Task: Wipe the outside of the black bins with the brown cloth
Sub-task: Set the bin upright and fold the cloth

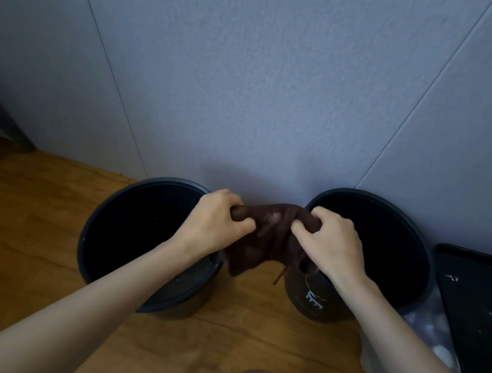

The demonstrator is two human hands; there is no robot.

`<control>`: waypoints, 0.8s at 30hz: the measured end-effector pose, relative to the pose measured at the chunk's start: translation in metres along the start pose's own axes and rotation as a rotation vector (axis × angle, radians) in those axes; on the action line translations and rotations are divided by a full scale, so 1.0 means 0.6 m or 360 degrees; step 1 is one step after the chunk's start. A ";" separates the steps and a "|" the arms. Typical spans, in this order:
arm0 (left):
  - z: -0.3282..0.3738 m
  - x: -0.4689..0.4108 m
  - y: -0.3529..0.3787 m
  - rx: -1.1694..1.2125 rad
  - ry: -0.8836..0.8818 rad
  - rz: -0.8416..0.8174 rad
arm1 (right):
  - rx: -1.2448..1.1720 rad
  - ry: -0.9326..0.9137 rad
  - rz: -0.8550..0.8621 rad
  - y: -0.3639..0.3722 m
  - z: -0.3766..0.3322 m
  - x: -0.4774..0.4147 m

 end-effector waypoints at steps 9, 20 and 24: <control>0.046 0.029 0.007 0.0343 0.0145 0.0377 | -0.1902 0.1014 -0.0409 0.110 -0.005 0.039; 0.060 0.025 0.041 0.0662 0.0342 0.0190 | -0.2266 0.1056 -0.0470 0.132 -0.021 0.040; 0.067 0.039 0.103 0.0933 0.0334 -0.0482 | -0.2141 0.1101 -0.0420 0.138 0.008 0.045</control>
Point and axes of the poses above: each hand's wrist, its own x-axis away from the middle knuckle, its own y-axis out of the palm, z = x × y, the point moved 10 cm from there along -x, towards the middle knuckle, and after that the axes turned 2 degrees about -y, right-handed, at the moved point
